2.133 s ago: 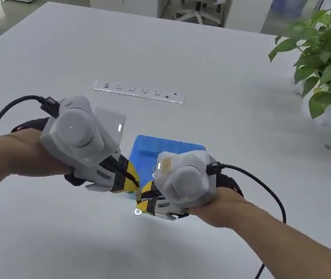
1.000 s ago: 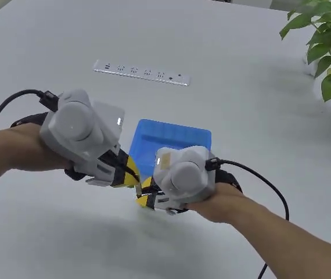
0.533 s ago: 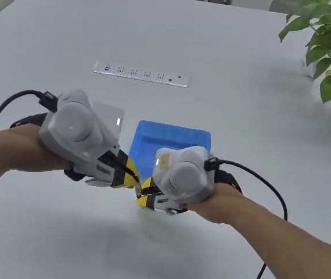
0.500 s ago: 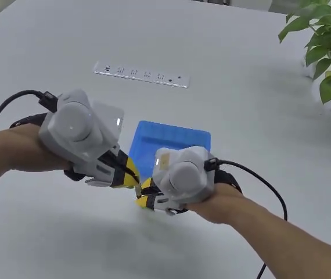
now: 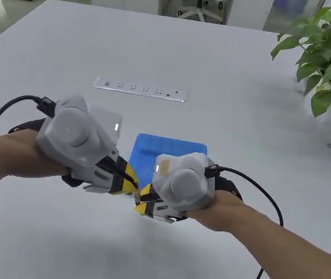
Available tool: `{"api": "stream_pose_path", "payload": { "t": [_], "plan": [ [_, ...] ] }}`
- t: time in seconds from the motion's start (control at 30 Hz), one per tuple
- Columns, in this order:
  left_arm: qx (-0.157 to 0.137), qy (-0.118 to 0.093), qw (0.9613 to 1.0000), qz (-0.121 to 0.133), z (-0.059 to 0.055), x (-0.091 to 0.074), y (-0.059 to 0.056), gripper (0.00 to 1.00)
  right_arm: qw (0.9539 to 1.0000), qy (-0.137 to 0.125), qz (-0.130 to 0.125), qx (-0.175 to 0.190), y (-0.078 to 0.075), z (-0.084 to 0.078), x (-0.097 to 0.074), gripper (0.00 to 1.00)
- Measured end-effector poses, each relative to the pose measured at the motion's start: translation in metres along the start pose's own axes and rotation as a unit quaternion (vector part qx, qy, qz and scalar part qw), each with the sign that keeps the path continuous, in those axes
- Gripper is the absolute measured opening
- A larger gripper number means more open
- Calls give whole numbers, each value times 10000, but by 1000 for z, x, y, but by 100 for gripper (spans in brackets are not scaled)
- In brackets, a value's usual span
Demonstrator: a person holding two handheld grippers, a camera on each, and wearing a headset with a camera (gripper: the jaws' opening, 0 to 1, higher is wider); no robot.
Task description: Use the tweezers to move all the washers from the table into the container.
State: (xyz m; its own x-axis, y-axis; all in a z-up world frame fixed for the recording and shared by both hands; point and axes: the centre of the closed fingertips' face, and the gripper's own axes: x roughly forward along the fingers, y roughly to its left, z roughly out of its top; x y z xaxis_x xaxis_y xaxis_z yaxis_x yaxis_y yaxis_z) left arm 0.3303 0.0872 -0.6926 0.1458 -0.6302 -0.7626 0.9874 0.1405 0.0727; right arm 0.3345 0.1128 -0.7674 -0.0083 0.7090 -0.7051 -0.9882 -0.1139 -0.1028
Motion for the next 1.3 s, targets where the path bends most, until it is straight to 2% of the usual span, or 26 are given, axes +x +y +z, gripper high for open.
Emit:
{"api": "stream_pose_path", "payload": {
  "t": [0.2,0.37,0.63,0.97,1.3],
  "plan": [
    [65,-57,9999,61,9,-7,2,6,9999,-76,-69,15,-3,7,-12,10],
    [154,-135,9997,97,23,-13,1,6,9998,-60,-175,-87,-7,11,-23,10],
    [322,-137,9993,119,35,-18,7,6,9994,-73,-333,-104,-15,15,-36,10],
    [482,-171,9984,227,48,-19,21,6,9986,-66,-495,-173,-32,15,-48,10],
    [575,-243,9977,278,57,-13,36,6,9978,-82,-649,-124,-50,8,-55,10]
  ]
}}
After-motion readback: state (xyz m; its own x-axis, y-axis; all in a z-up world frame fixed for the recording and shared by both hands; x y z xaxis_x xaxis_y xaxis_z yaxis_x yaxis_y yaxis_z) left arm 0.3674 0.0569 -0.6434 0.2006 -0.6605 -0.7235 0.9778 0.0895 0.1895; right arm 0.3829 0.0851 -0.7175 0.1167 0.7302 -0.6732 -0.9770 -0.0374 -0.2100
